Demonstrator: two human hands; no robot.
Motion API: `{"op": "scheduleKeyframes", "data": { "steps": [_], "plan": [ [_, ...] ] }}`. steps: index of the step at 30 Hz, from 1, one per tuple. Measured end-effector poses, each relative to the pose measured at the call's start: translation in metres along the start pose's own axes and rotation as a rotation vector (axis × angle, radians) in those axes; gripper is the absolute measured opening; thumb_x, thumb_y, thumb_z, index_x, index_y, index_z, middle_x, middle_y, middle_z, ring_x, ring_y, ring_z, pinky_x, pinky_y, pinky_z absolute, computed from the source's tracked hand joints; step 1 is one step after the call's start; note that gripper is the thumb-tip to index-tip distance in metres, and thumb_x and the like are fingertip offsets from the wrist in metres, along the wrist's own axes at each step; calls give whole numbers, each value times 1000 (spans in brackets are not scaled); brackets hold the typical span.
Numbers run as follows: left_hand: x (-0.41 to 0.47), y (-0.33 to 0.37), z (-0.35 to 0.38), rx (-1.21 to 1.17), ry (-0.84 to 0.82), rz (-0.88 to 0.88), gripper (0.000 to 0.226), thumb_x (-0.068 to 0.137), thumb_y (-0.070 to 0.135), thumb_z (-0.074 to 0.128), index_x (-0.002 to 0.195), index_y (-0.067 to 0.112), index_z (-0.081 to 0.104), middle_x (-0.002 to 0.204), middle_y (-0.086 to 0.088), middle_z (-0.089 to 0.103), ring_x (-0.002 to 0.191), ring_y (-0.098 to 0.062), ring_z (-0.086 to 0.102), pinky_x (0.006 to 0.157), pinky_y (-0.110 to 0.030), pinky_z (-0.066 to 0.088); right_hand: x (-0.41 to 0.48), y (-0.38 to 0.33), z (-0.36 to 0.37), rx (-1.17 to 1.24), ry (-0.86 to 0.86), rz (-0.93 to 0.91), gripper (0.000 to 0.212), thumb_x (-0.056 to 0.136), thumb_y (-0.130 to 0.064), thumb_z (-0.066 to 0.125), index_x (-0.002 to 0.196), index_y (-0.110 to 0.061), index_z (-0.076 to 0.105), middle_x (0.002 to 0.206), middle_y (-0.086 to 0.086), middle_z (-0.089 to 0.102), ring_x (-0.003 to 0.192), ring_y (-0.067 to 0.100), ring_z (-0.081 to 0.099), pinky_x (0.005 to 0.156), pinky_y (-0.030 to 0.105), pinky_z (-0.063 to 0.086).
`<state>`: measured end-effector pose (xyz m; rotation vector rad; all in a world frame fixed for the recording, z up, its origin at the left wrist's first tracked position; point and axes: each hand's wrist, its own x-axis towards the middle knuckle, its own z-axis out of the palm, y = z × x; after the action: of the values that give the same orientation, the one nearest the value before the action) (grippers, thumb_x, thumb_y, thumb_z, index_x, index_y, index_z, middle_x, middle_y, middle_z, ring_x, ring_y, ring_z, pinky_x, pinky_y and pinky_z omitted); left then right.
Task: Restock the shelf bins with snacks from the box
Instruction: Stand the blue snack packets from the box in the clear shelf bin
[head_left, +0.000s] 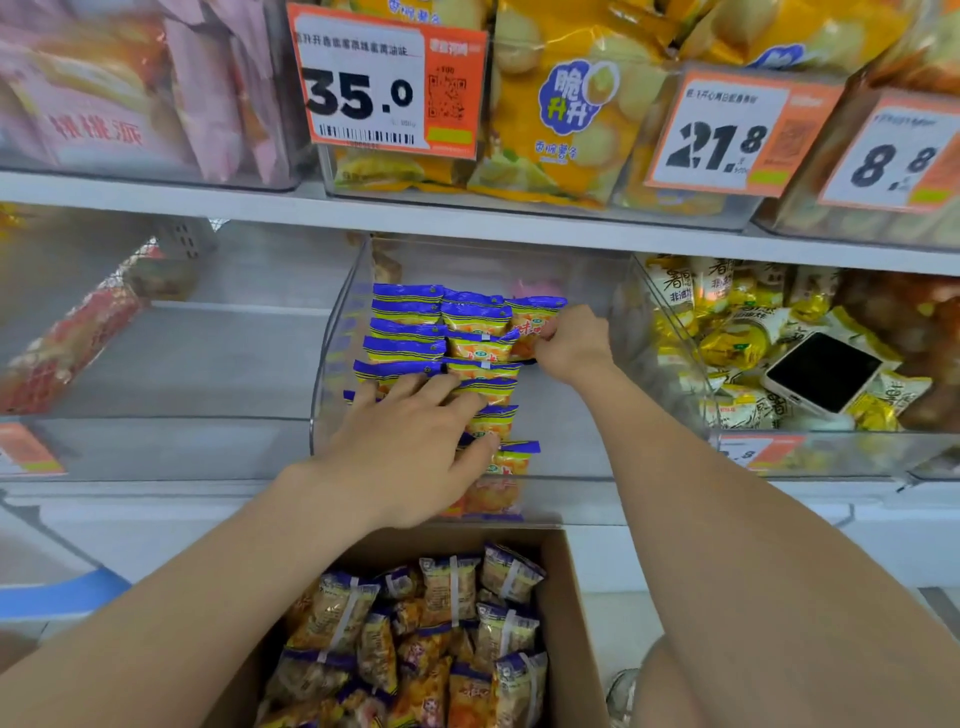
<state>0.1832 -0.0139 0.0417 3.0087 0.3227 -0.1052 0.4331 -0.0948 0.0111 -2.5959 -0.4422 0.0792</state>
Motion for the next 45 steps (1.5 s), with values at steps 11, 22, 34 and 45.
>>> {"op": "scheduleKeyframes", "data": {
  "steps": [11,22,34,45],
  "plan": [
    [-36,7,0,-117,489,80,27,99,42,53,118,24,61,114,7,63,108,-16,57,89,-38,52,-105,2,-63,-6,40,-418,23,92,-11,57,107,-15,74,94,5,75,84,20,71,81,27,55],
    [-100,29,112,-209,-277,141,11,96,36,54,90,27,54,79,10,58,73,-16,59,68,-40,56,-263,19,-39,-429,-592,-803,24,98,-26,48,103,-20,71,95,3,69,89,24,63,75,41,56],
    [-107,53,199,-293,-706,140,21,103,29,63,101,9,59,91,-2,58,90,-26,59,76,-39,48,-263,29,-3,-719,-815,-737,11,98,-7,53,94,-16,56,86,6,58,73,24,61,55,36,44],
    [-87,28,64,-1443,-310,-648,21,104,8,61,121,-3,66,107,-21,74,84,-28,77,65,-32,65,-238,34,-65,-318,-753,-831,83,62,-59,95,117,-29,41,108,-9,52,93,11,50,74,29,48]
  ]
}}
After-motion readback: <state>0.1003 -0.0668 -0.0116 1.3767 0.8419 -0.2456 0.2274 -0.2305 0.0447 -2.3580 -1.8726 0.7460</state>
